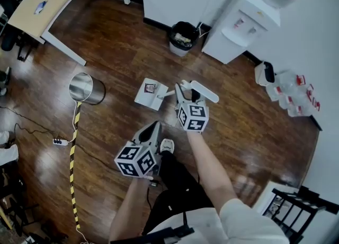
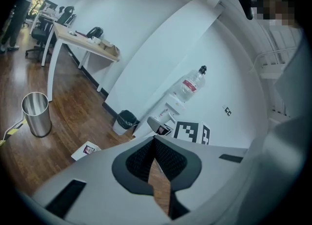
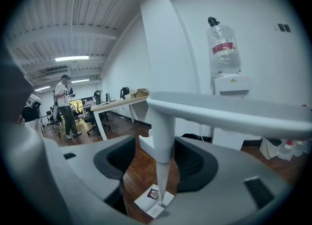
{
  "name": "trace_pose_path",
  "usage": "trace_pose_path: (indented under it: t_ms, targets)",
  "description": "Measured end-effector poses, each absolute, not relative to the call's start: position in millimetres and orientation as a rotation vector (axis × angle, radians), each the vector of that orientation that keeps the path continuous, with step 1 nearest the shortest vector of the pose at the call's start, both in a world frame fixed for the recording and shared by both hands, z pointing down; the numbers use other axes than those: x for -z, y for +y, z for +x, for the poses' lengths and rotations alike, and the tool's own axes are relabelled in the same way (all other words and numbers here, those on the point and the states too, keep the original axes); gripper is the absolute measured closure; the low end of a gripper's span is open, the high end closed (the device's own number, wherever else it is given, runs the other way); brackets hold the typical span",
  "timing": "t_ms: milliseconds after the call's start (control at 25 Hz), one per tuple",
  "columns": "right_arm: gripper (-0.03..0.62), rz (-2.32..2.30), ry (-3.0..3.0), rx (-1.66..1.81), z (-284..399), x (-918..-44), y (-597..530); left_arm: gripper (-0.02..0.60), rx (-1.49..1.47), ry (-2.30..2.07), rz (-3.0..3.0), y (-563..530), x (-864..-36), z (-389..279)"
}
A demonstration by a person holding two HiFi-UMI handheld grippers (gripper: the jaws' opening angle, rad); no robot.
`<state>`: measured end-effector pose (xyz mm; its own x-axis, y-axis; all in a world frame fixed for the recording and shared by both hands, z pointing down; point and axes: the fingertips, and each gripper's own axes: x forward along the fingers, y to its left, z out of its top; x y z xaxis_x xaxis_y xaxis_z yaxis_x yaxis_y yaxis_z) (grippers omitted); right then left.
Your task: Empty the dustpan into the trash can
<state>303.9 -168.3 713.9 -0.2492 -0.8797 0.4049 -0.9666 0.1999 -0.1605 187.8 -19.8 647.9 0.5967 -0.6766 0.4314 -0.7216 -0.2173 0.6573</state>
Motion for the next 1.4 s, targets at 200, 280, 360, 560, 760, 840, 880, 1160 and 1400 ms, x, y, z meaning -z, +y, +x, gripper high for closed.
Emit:
trace_pose_path:
  t_ms: [200,280,360,560,760,840,880,1160,1400]
  targets:
    - [0.353,1.767,-2.281,-0.534,299,-712,-179,0.584,-0.068,-1.119,1.918,-16,-654,184]
    - [0.365,1.771,-2.286,-0.526,299,-711,-181,0.584,-0.069,-1.122,1.908,-13,-657,181]
    - [0.376,1.761,-2.281,-0.518,298,-711,-183,0.584,-0.071,-1.124,1.901,-10,-658,178]
    - [0.376,1.698,-2.279,-0.552,293,-713,-184,0.584,-0.059,-1.131,1.882,-8,-659,172]
    - [0.378,1.633,-2.286,-0.640,293,-715,-181,0.584,-0.047,-1.135,1.880,-11,-652,168]
    - [0.378,1.635,-2.279,-0.668,295,-717,-182,0.584,-0.045,-1.138,1.880,-13,-650,164]
    - [0.378,1.636,-2.275,-0.675,295,-717,-182,0.584,-0.043,-1.140,1.878,-14,-649,163]
    - [0.379,1.647,-2.257,-0.723,307,-712,-207,0.584,-0.049,-1.180,1.856,-22,-650,157]
    - [0.381,1.671,-2.267,-0.785,309,-701,-239,0.584,-0.038,-1.246,1.836,-24,-642,127]
